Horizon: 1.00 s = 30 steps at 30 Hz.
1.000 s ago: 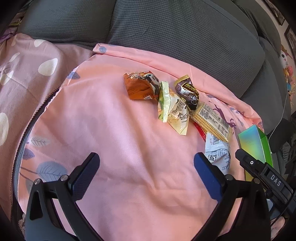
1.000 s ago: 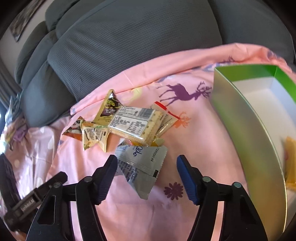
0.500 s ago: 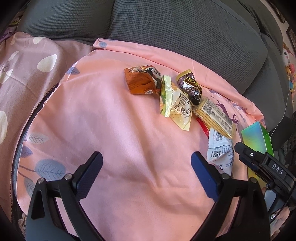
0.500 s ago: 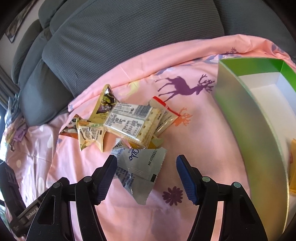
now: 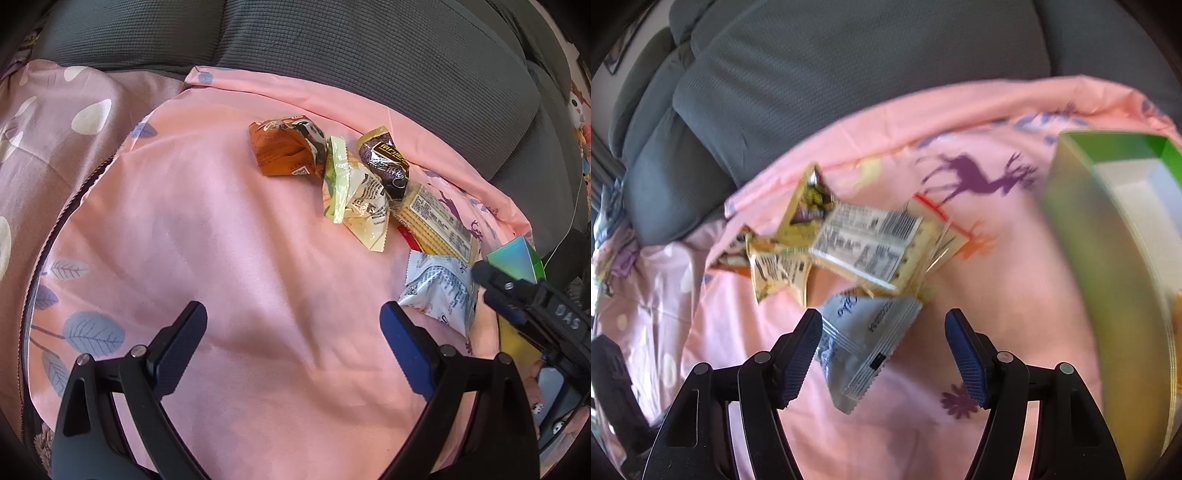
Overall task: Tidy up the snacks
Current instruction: 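Move the right gripper back to the snack pile, then grasp the white wafer packet with the right gripper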
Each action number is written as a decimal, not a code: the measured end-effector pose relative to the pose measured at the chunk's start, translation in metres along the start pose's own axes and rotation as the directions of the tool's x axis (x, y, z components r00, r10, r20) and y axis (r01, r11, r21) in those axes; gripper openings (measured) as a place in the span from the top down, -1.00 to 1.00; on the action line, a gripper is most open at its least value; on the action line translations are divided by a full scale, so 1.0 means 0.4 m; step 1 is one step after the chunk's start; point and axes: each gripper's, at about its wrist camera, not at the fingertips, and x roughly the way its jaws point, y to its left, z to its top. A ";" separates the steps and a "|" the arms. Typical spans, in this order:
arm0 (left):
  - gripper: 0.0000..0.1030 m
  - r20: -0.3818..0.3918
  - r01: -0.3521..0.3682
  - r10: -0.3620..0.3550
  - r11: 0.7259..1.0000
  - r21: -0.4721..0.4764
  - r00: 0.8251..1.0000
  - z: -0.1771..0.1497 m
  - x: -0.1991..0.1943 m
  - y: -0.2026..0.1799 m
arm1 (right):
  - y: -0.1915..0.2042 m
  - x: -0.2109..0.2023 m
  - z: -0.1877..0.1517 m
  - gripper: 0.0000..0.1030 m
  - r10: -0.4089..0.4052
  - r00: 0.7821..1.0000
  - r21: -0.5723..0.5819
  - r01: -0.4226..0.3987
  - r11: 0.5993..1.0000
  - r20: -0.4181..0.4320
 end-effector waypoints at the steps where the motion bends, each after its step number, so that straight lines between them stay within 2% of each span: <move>1: -0.83 -0.003 0.001 -0.001 1.000 0.001 1.000 0.000 0.002 -0.001 | -0.004 -0.010 0.003 -0.44 0.002 1.000 0.014 -0.002 1.000 0.008; 4: -0.83 -0.010 0.008 -0.008 1.000 0.008 1.000 0.000 0.005 -0.007 | -0.003 -0.026 0.010 -0.54 0.024 1.000 0.050 -0.025 0.998 0.019; 6: -0.84 -0.011 0.016 -0.016 1.000 0.006 1.000 0.001 0.004 -0.008 | 0.022 -0.022 0.014 -0.62 0.007 1.000 0.044 -0.007 0.999 0.013; 10: -0.84 -0.012 0.014 -0.014 1.000 -0.007 1.000 0.006 -0.004 0.001 | 0.082 0.020 0.020 -0.63 -0.026 0.999 0.035 0.027 0.999 -0.038; 12: -0.84 -0.007 0.008 -0.008 1.000 -0.027 1.000 0.013 -0.012 0.015 | 0.107 0.056 0.020 -0.63 -0.077 0.994 0.029 0.080 0.996 -0.076; 16: -0.84 0.006 0.018 -0.017 0.998 -0.064 1.000 0.025 -0.029 0.039 | 0.129 0.098 0.018 -0.63 -0.197 0.978 0.000 0.198 0.980 -0.065; 18: -0.83 0.010 0.022 -0.021 0.997 -0.074 1.000 0.029 -0.035 0.045 | 0.123 0.126 0.015 -0.63 -0.216 0.972 0.008 0.217 0.976 -0.089; 22: -0.84 0.011 0.026 -0.025 0.996 -0.086 1.000 0.033 -0.040 0.054 | 0.102 0.163 0.004 -0.59 -0.179 0.972 0.016 0.184 0.983 -0.150; 24: -0.83 0.009 0.030 -0.029 0.996 -0.090 1.000 0.035 -0.042 0.057 | 0.103 0.160 -0.006 -0.40 -0.187 0.973 -0.009 0.188 0.982 -0.132; 25: -0.83 0.009 0.031 -0.030 0.995 -0.091 0.999 0.036 -0.043 0.058 | 0.106 0.152 -0.010 -0.38 -0.189 0.975 -0.021 0.188 0.982 -0.117; 27: -0.83 0.011 0.032 -0.031 0.995 -0.091 0.999 0.039 -0.044 0.059 | 0.103 0.141 -0.017 -0.24 -0.151 0.981 -0.027 0.149 0.988 -0.121; 30: -0.84 0.015 0.028 -0.026 0.996 -0.090 1.000 0.039 -0.048 0.060 | 0.108 0.126 -0.033 -0.16 -0.051 0.987 -0.052 0.043 0.998 -0.155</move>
